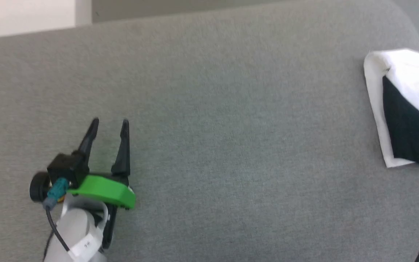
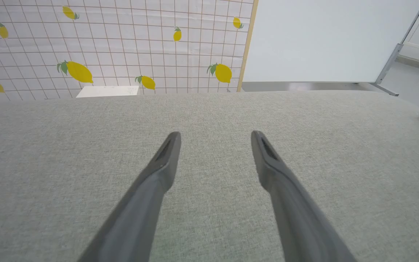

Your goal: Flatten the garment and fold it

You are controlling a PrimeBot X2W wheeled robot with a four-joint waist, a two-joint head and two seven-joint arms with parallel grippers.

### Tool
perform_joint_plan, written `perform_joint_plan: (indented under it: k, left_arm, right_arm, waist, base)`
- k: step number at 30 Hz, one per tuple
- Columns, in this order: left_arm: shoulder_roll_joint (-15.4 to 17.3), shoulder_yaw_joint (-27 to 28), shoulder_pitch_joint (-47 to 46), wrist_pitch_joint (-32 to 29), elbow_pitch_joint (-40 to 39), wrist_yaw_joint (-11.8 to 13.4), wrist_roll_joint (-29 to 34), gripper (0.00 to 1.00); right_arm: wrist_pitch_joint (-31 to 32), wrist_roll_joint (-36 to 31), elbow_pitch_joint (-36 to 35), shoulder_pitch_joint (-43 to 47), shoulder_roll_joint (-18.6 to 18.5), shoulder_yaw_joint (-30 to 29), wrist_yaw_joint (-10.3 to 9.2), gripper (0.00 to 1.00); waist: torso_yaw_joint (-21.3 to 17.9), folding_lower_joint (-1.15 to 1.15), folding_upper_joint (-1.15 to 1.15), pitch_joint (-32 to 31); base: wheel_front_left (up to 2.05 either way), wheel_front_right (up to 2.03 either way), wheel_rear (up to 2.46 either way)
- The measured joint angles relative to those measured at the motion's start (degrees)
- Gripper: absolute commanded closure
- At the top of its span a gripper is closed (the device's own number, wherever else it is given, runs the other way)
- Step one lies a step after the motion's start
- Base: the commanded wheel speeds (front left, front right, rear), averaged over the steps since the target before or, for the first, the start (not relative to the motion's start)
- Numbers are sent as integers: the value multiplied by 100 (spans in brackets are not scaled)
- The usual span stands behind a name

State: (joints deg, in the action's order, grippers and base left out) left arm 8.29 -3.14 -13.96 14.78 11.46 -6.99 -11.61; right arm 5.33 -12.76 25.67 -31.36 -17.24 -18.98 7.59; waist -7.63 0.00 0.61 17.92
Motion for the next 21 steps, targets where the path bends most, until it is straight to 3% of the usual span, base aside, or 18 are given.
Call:
perform_joint_plan:
  k: [9, 15, 21]
  left_arm:
    - [-233, 13, 411, 1, 196, 24, -58, 0]
    - [-286, -14, 539, 1, 335, 24, -109, 0]
    - [-320, -54, 655, 1, 443, 23, -131, 0]
  right_arm:
    - [-672, 991, -1267, 1229, 638, 247, 0, 0]
    - [-828, 1380, -2157, 2093, 1159, 546, -1, 0]
    - [-949, 1479, -2550, 2647, 1371, 896, -1, 0]
  waist:
    - [296, -1, 0, -907]
    - [633, -1, 0, -1334]
    - [926, -1, 0, -1657]
  base:
    - [0, 0, 0]
    - [0, 0, 0]
    - [0, 0, 0]
